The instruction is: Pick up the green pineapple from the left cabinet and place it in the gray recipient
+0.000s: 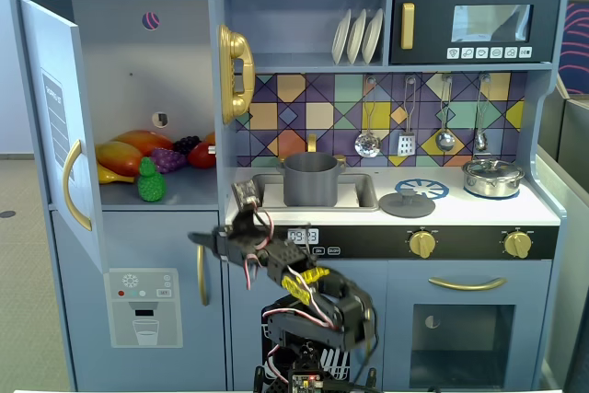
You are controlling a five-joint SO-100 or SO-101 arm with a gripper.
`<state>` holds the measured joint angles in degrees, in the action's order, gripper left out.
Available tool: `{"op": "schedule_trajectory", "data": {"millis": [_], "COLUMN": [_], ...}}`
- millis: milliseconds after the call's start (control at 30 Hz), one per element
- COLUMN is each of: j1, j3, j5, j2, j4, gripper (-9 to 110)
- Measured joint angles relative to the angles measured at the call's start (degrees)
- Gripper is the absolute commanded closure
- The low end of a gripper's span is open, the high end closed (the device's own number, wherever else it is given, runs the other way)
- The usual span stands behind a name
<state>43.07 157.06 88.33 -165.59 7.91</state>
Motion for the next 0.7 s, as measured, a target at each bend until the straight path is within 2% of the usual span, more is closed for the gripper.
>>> {"op": "schedule_trajectory", "data": {"millis": [233, 700], "j1": [1.32, 2.55], "j3": [-16.17, -31.03], "j5": [0.97, 5.10], "j2": [18.19, 41.04], "j4": [-6.68, -16.96], "gripper": [72, 69]}}
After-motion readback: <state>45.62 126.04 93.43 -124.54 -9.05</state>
